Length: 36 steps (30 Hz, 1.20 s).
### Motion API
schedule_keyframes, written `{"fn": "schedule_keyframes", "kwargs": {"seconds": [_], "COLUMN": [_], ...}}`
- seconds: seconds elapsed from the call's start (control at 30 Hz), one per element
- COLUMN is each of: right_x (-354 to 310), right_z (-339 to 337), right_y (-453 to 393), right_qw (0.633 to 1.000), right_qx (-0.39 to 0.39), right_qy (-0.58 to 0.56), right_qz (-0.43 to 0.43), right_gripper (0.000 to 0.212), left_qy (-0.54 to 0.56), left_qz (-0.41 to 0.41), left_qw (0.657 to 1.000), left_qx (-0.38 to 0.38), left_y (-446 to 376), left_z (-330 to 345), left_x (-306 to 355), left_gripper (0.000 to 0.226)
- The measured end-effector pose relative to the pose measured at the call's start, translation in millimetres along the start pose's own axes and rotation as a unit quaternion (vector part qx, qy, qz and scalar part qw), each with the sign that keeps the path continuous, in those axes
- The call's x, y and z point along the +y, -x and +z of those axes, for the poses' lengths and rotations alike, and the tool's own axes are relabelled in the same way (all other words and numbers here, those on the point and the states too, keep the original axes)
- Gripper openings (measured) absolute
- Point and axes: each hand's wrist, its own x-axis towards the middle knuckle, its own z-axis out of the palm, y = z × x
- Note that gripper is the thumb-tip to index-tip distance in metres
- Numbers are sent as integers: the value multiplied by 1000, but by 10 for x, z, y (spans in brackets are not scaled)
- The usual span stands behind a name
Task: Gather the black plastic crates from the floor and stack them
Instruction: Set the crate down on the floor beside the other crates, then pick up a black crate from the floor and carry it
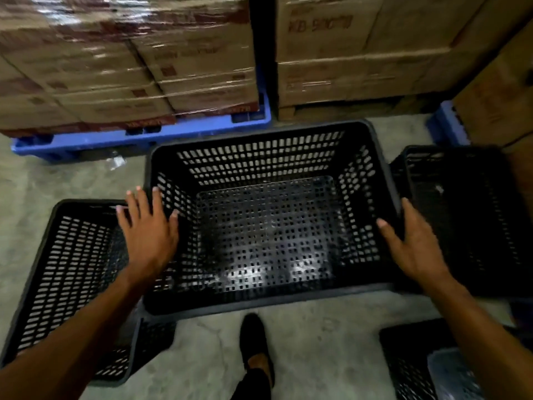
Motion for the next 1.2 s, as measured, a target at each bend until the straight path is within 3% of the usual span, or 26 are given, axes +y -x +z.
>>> {"fn": "schedule_keyframes", "kwargs": {"seconds": [0.1,0.33,0.5,0.67,0.8,0.9,1.1,1.2], "right_x": [303,1974,3282,4222,4730,4957,5506,5613], "right_z": [-154,-708,-1014,-1068,-803,-502,207,432], "right_y": [614,2598,4194,5206,5570,5590,5032,4711], "right_qw": [997,968,923,873,829,797,730,673], "right_qx": [18,81,122,143,141,113,123,143], "right_qy": [-69,-110,-118,-115,-150,-188,-294,-340], "right_qz": [31,209,346,453,520,563,604,641], "right_gripper": [60,51,51,50,52,55,64,56], "left_qy": [67,232,162,72,-6,-48,-118,-128], "left_qz": [108,322,428,494,539,534,531,500], "left_qw": [992,914,868,835,810,811,806,817], "left_qx": [21,-82,-194,-232,-232,-234,-231,-256], "left_y": [394,2347,3900,4630,4779,4678,4280,4100], "left_z": [-105,-1,416,847,1215,1522,2420,2757], "left_x": [535,2476,3473,4170,4694,4941,5569,5722], "left_gripper": [50,50,63,59,60,61,68,73]}}
